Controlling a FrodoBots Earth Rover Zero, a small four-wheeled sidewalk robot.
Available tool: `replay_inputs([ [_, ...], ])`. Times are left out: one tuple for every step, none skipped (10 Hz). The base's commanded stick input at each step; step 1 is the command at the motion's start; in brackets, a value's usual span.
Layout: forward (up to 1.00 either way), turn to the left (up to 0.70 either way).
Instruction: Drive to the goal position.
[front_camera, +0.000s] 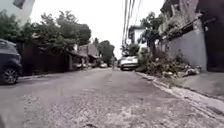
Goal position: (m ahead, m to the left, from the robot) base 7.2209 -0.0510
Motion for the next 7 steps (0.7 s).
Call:
replay_inputs([
  [1.00, 0.27],
  [1.00, 0.00],
  [1.00, 0.00],
  [1.00, 0.00],
  [1.00, 0.00],
  [1.00, 0.00],
  [1.00, 0.00],
])
